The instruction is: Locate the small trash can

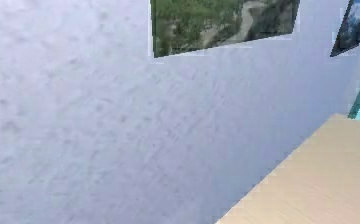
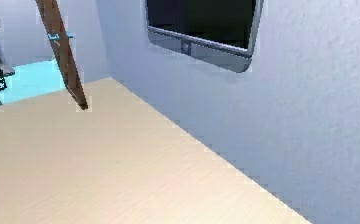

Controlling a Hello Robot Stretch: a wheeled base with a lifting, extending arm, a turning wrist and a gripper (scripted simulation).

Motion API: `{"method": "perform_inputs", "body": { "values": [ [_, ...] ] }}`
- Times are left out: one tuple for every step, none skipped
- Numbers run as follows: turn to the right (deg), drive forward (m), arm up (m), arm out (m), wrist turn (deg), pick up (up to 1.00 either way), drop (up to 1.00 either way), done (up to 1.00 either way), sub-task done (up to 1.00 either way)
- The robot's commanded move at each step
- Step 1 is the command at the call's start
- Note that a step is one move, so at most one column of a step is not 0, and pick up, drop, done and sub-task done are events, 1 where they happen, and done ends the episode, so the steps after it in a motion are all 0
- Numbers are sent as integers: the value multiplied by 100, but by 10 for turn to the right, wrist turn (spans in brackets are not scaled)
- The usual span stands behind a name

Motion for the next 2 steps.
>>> {"method": "perform_inputs", "body": {
  "values": [
    [450, 0, 0, 0, 0, 0, 0, 0, 0],
    [60, 0, 0, 0, 0, 0, 0, 0, 0]
  ]
}}
